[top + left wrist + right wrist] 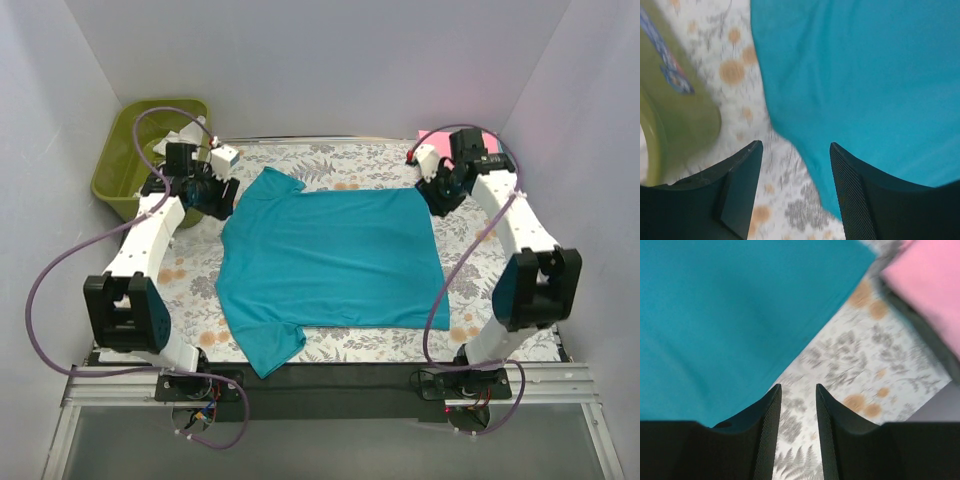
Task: Fold and stack the t-shirts
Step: Flatten the tshirt out
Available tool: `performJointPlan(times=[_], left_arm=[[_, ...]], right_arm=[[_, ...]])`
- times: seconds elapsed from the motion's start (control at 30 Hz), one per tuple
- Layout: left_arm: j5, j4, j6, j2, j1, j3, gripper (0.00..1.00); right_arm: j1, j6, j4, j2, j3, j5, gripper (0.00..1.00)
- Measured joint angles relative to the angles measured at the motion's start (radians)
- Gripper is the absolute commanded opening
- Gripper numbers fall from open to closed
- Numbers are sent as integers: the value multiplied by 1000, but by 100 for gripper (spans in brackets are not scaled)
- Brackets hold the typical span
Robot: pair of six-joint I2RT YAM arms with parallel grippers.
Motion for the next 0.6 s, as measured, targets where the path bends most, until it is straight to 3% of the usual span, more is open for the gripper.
performJointPlan(times=[0.2,0.37,0.6], left_arm=[[39,128,-140,254,-51,245,52],[39,194,-237,463,-63,359,54],[8,250,-274,510,-61,365,54]], right_arm=[[-61,66,60,402,420,-24,33],[-60,121,76,647,646,-38,33],[-58,188,163,773,685,-30,33]])
